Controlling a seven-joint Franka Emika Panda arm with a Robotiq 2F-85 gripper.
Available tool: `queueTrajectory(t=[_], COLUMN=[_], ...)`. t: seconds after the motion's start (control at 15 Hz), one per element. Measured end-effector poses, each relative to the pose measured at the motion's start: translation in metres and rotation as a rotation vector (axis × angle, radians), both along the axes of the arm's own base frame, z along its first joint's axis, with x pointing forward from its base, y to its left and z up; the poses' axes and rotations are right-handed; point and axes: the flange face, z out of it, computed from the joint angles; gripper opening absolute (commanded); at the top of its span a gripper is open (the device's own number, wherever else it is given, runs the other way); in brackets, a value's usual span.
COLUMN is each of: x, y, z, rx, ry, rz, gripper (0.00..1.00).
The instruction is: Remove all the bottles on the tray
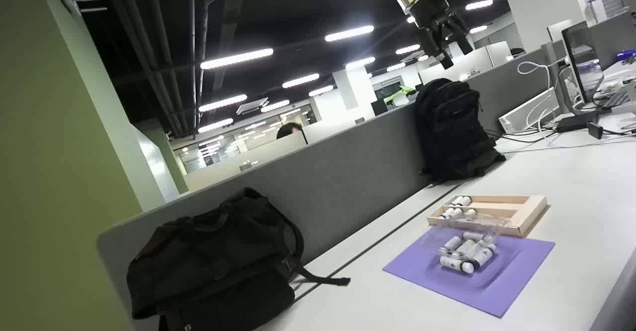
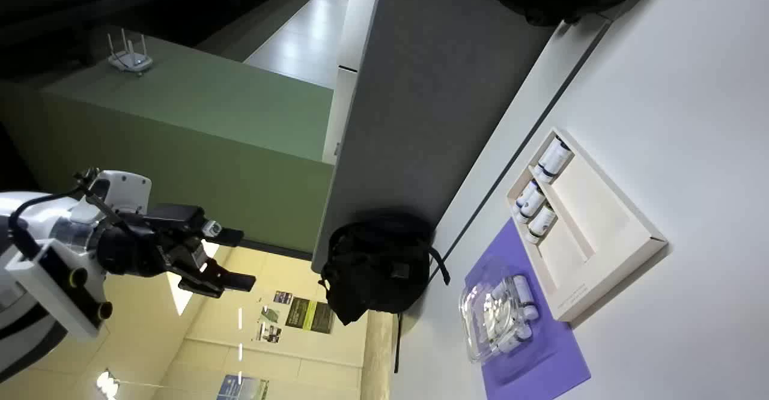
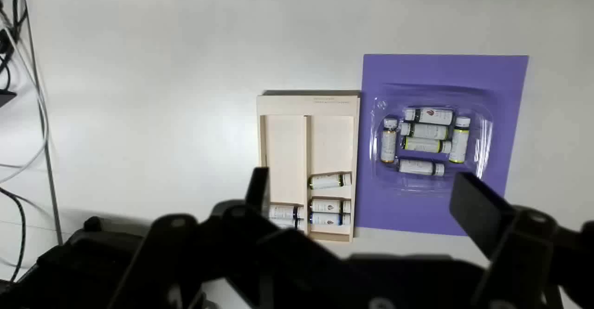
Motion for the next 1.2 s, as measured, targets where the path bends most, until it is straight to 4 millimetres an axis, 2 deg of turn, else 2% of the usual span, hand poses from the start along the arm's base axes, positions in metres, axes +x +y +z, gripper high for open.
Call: queueTrajectory(t=[0.53,0.73,0.93,1.2], x=[0.0,0.015,0.046,0.084], y=[0.0,0.0,0.004,0.006], z=[0.0,-0.009,-0.044,-0.115], rx=[0.0,-0.012,-0.007,-0.007], ry=[-0.002,-0.077,-0.142,-0.167], rz=[0.001,-0.1,-0.236,-0.427], gripper=[1.0,1.0,1.0,1.0])
